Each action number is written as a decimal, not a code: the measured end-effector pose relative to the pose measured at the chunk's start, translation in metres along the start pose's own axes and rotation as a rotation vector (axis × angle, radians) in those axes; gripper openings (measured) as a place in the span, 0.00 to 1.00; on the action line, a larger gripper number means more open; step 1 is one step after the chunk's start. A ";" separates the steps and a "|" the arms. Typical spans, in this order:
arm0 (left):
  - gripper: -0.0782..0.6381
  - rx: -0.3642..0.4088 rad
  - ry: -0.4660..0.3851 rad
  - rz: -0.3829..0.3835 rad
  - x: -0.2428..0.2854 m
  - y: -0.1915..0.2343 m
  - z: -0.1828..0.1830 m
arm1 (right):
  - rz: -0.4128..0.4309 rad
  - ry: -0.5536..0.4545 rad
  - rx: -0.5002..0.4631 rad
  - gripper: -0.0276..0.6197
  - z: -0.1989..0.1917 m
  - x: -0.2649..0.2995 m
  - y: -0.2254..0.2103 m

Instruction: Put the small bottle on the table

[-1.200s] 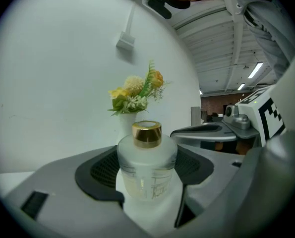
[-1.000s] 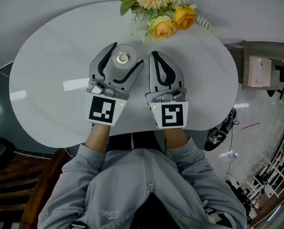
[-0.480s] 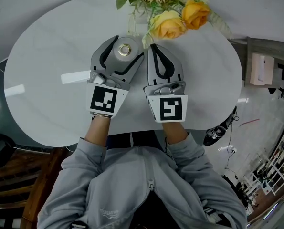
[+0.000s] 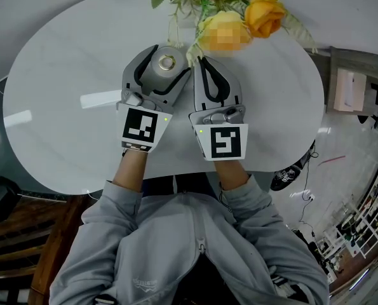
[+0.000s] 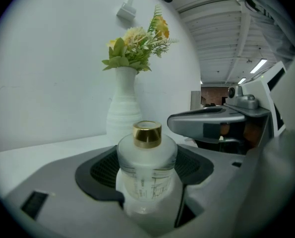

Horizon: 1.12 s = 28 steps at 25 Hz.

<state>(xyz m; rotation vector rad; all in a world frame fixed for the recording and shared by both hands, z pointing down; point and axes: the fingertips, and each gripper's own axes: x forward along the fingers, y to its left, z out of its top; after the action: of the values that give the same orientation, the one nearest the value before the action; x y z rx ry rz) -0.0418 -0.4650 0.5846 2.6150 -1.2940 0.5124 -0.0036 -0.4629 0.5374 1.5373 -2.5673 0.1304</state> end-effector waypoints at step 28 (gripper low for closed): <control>0.60 -0.074 -0.003 0.040 -0.039 -0.006 0.016 | -0.010 -0.012 -0.040 0.08 0.035 -0.032 0.004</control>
<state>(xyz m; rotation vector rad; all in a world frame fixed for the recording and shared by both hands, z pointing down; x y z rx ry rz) -0.0557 -0.4374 0.5546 2.5350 -1.3428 0.4579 0.0047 -0.4379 0.4970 1.5409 -2.5550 0.0680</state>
